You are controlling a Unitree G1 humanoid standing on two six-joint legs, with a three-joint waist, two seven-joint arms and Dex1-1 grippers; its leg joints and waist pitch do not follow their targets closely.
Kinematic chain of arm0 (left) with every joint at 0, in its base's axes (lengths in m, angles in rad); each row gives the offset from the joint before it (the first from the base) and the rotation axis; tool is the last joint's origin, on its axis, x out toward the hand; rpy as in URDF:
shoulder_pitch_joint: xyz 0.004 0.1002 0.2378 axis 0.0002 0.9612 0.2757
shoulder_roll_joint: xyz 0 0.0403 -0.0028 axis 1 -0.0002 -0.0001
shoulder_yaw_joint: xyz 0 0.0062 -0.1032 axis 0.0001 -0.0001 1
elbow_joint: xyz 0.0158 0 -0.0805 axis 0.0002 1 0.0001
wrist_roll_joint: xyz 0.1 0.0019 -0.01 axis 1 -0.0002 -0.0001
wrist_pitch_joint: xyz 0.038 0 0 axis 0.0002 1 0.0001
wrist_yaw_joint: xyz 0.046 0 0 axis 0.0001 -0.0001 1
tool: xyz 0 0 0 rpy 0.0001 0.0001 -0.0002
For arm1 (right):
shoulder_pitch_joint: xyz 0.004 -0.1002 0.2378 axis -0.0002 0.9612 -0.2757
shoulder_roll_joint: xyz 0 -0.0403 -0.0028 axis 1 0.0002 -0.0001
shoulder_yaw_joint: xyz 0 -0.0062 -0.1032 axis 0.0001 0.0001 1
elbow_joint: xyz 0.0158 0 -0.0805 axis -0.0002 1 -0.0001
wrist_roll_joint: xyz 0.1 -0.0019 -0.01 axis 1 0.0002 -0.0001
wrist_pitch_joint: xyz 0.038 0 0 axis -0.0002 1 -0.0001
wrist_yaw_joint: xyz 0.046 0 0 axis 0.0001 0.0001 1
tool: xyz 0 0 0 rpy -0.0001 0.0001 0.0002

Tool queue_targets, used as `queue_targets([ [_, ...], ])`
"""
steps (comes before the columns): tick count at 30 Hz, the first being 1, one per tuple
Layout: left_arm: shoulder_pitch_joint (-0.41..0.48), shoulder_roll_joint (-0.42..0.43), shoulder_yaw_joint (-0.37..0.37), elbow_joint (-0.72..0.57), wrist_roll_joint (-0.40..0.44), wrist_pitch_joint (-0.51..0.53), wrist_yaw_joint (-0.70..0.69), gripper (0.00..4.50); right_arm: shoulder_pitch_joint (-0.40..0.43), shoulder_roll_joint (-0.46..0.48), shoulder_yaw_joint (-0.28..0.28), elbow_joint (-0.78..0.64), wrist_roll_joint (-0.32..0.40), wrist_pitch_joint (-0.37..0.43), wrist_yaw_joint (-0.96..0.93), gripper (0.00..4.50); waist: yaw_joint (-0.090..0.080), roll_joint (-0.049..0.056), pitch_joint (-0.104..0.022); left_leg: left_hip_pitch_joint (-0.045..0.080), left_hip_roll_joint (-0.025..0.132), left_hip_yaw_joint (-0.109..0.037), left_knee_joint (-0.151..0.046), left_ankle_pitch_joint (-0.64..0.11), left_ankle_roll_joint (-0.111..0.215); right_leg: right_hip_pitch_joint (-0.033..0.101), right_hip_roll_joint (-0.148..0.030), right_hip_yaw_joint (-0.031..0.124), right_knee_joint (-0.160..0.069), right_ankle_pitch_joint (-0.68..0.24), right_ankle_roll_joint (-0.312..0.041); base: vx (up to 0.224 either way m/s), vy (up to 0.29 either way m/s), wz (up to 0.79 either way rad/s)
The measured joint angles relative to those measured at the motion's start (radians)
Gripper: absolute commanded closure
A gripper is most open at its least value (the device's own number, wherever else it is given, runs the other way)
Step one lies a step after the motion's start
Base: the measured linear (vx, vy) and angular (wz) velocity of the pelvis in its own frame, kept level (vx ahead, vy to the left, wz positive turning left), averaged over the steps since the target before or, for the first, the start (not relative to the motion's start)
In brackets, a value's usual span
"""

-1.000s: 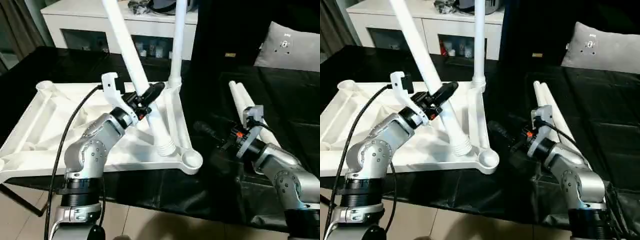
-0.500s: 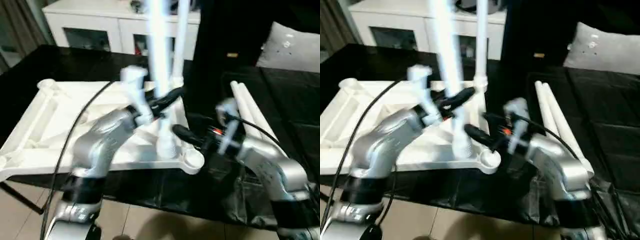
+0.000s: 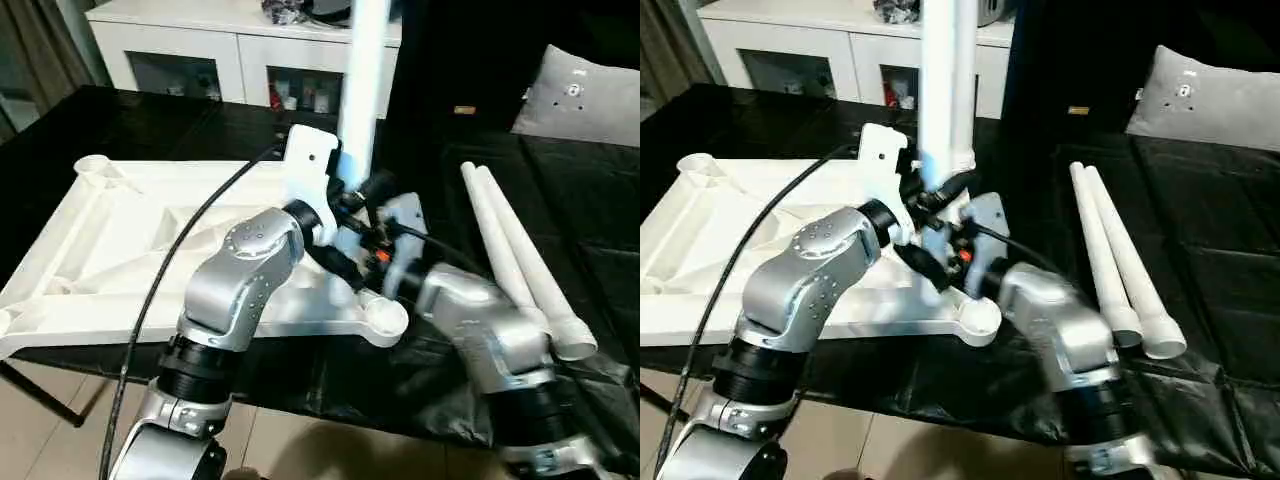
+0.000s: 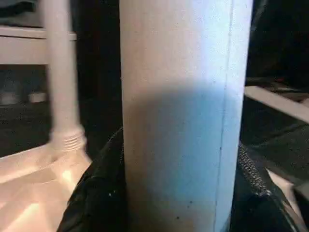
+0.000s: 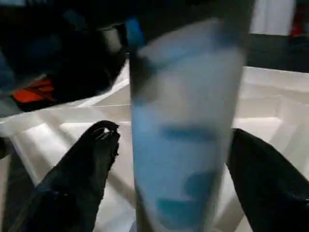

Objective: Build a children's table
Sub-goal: Insert table leg to table base

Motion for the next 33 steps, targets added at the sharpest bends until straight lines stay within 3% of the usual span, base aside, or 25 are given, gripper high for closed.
queue_targets([
  [7,-0.025,-0.026,0.006,0.017,0.057,-0.015,0.081,2.65,0.0,0.094,0.018,0.044,-0.068,-0.024,-0.139,1.5,-0.004,-0.001,0.001,0.0,0.0,0.0,-0.001,0.0,-0.001,-0.001,0.0,0.0,0.0,0.0,0.0,0.0,0.0,0.0],
  [8,-0.025,-0.031,0.008,0.019,0.059,-0.015,0.09,2.65,0.0,0.105,0.017,0.046,-0.073,-0.024,-0.159,1.77,-0.004,-0.001,0.001,0.0,0.0,0.0,-0.001,0.0,-0.001,-0.001,0.0,0.0,0.0,0.0,0.0,0.0,0.0,0.0],
  [12,-0.025,-0.035,0.016,0.019,0.061,-0.015,0.106,2.65,0.0,0.123,0.02,0.048,-0.078,-0.033,-0.176,1.93,-0.004,-0.001,0.001,0.0,0.0,0.0,-0.002,0.0,-0.001,-0.001,0.0,0.0,0.0,0.0,0.0,0.0,0.0,0.0],
  [17,-0.024,-0.045,0.028,0.02,0.071,-0.014,0.115,2.65,-0.002,0.136,0.025,0.071,-0.095,-0.069,-0.173,2.44,-0.003,-0.002,0.001,0.0,0.0,0.0,-0.002,0.001,-0.001,-0.001,0.0,0.0,0.0,0.0,0.0,0.0,0.0,0.0],
  [25,-0.022,-0.056,0.036,0.019,0.076,-0.005,0.135,2.65,-0.002,0.132,0.029,0.071,-0.095,-0.069,-0.154,2.57,-0.003,-0.003,0.002,0.0,0.0,0.0,-0.002,0.001,-0.001,-0.001,0.0,0.0,0.0,0.0,0.0,0.0,0.0,0.0],
  [26,-0.022,-0.065,0.044,0.019,0.076,-0.004,0.14,2.09,-0.002,0.13,0.029,0.071,-0.095,-0.074,-0.144,2.58,-0.003,-0.004,0.002,0.0,0.0,0.0,-0.002,0.001,-0.001,-0.001,0.0,0.0,0.0,0.0,0.0,0.0,0.0,0.0],
  [33,-0.017,-0.079,0.08,0.017,0.013,-0.003,0.104,1.95,0.011,0.063,0.025,0.054,-0.068,-0.097,-0.037,2.6,0.003,-0.005,0.003,-0.001,0.0,0.0,-0.001,0.001,-0.001,-0.001,0.0,0.0,0.0,0.0,0.0,0.0,0.0,0.0],
])
